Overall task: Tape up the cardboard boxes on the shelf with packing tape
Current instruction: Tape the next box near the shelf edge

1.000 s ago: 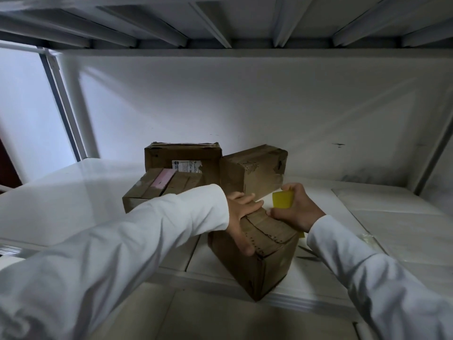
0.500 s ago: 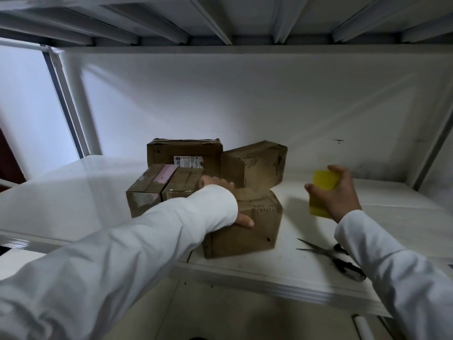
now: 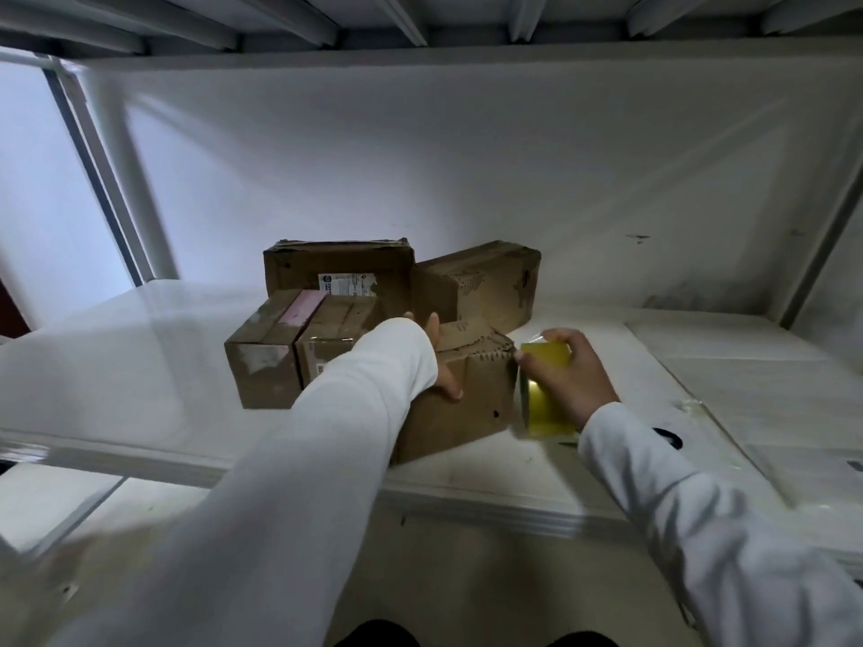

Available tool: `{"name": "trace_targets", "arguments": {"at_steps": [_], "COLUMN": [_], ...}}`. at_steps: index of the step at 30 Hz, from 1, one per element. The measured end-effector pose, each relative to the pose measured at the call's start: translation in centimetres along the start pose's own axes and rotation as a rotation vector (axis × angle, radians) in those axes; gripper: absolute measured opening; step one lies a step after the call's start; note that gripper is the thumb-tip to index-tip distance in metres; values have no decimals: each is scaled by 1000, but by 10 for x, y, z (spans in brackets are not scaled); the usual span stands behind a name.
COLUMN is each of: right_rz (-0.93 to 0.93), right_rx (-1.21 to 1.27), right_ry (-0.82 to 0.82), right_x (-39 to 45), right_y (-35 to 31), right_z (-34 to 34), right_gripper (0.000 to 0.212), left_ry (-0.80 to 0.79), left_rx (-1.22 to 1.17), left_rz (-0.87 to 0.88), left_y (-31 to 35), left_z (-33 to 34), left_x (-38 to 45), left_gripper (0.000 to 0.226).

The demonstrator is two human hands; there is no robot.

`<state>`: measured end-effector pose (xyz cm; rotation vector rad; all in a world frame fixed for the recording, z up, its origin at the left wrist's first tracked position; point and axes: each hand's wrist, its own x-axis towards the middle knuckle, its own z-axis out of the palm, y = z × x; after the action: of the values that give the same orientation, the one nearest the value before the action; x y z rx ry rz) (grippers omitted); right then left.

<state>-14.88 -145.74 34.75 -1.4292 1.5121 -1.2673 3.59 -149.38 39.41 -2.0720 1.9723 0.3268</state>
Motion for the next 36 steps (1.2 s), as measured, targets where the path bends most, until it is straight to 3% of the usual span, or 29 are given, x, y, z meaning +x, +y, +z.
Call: {"name": "trace_targets", "arguments": {"at_steps": [4, 11, 16, 18, 21, 23, 26, 29, 30, 33, 36], "right_rz": [38, -62, -101, -96, -97, -96, -83, -40, -30, -12, 10], "right_rx": [107, 195, 169, 176, 192, 188, 131, 62, 34, -120, -289], "right_ry": [42, 142, 138, 145, 139, 127, 78, -8, -37, -130, -246], "right_x": [0, -6, -11, -10, -8, -7, -5, -2, -2, 3, 12], "right_y": [14, 24, 30, 29, 30, 32, 31, 24, 20, 4, -18], "right_z": [19, 32, 29, 30, 30, 30, 27, 19, 15, -3, -22], "right_gripper": [46, 46, 43, 44, 46, 46, 46, 45, 44, 42, 40], "left_ry": [43, 82, -34, -142, -238, -243, -221, -146, -143, -188, -112], "left_rx": [-58, -96, -225, -386, -626, -683, -714, -592, -572, -535, -307], "left_rz": [3, 19, -8, -39, 97, 109, 42, -8, 9, 35, 63], "left_y": [1, -1, -6, -14, -22, -31, -48, -56, -56, -48, -31], "left_z": [4, 9, -9, -22, -30, -25, -12, 2, 7, 2, -16], "left_x": [6, 15, 21, 23, 17, 21, 32, 55, 64, 65, 42], "left_gripper": [112, 107, 101, 84, 45, 39, 51, 106, 112, 113, 79]}}
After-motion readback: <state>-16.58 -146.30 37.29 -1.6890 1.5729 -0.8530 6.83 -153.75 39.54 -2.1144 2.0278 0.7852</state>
